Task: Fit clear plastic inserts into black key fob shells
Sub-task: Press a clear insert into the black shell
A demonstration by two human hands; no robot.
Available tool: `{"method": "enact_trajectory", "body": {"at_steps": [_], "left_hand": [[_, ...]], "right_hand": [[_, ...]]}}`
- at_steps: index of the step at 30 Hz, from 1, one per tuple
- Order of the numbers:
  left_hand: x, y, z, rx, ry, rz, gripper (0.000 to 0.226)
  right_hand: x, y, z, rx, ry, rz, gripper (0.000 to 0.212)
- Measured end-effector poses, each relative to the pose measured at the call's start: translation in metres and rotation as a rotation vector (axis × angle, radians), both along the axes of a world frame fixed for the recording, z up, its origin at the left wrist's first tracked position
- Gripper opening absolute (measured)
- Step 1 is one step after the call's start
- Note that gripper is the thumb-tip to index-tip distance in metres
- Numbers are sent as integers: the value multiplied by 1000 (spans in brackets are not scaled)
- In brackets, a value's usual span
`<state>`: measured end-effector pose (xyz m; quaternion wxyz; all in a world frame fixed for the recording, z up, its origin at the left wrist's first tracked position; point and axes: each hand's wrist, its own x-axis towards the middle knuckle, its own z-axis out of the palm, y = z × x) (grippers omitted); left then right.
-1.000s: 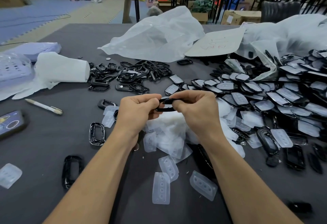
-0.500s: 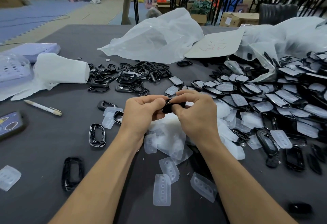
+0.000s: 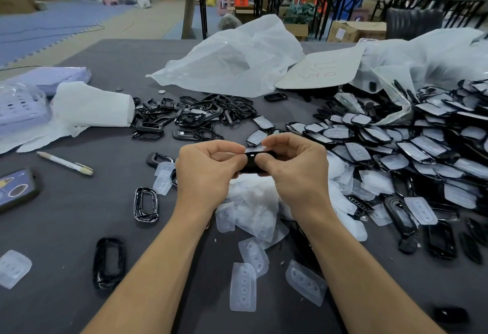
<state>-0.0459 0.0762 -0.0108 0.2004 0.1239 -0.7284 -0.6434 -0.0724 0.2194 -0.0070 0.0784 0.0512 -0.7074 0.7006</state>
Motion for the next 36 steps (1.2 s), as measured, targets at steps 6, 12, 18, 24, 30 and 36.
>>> {"method": "enact_trajectory", "body": {"at_steps": [6, 12, 18, 24, 30, 36], "left_hand": [[2, 5, -2, -78, 21, 23, 27], [1, 2, 1, 127, 31, -78, 29], [-1, 5, -2, 48, 77, 97, 29], [0, 7, -2, 70, 12, -83, 25], [-1, 7, -4, -59, 43, -16, 45], [-1, 10, -8, -21, -20, 61, 25]], "right_hand": [[0, -1, 0, -4, -37, -10, 21], [4, -1, 2, 18, 24, -28, 18], [4, -4, 3, 34, -60, 102, 20], [4, -2, 1, -9, -70, 85, 22], [2, -5, -6, 170, -45, 116, 17], [-3, -10, -7, 65, -92, 115, 28]]}}
